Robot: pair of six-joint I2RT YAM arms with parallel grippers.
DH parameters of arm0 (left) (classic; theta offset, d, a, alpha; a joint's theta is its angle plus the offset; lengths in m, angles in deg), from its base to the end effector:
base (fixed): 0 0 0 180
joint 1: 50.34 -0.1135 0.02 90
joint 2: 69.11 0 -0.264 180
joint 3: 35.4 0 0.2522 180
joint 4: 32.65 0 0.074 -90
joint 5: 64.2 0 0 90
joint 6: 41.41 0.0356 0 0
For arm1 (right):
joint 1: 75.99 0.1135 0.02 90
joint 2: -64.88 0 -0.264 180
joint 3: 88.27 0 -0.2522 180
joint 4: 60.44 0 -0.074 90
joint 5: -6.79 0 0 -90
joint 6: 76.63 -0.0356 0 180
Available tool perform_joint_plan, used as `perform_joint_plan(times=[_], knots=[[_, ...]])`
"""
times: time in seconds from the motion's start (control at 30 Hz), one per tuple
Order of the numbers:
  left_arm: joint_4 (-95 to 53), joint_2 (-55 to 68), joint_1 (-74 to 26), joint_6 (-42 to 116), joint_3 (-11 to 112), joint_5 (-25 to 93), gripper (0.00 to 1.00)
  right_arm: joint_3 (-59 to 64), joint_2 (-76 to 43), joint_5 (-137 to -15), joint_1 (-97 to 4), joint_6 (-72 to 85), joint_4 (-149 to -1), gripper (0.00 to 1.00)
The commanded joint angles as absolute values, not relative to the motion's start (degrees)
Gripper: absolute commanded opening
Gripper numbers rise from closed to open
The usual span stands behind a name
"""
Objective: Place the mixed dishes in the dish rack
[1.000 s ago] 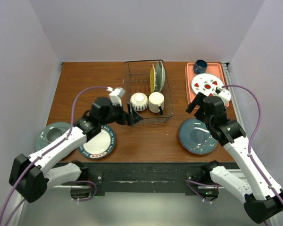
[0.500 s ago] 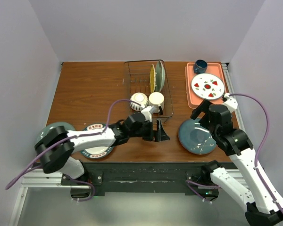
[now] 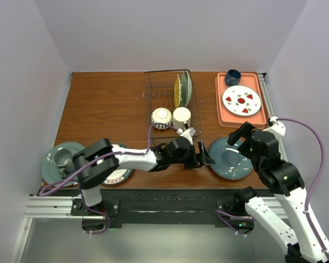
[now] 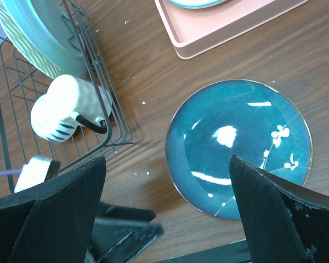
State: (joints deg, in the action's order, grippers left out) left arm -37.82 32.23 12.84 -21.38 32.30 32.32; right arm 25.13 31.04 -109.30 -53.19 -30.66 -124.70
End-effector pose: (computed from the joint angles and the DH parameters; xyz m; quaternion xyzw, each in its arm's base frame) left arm 0.1670 -0.3392 0.1805 -0.0218 0.8581 -0.4880 0.1582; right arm 0.1012 0.0255 0.3416 0.2650 0.8151 0.0978 0.5058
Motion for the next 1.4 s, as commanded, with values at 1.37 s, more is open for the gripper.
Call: perform_joint_plan(times=[1.37], knots=[[-24.6, 43.4, 20.5, -30.0, 46.0, 13.5, 0.66, 17.1, 35.8, -113.7, -53.4, -26.1, -134.7, 0.97]])
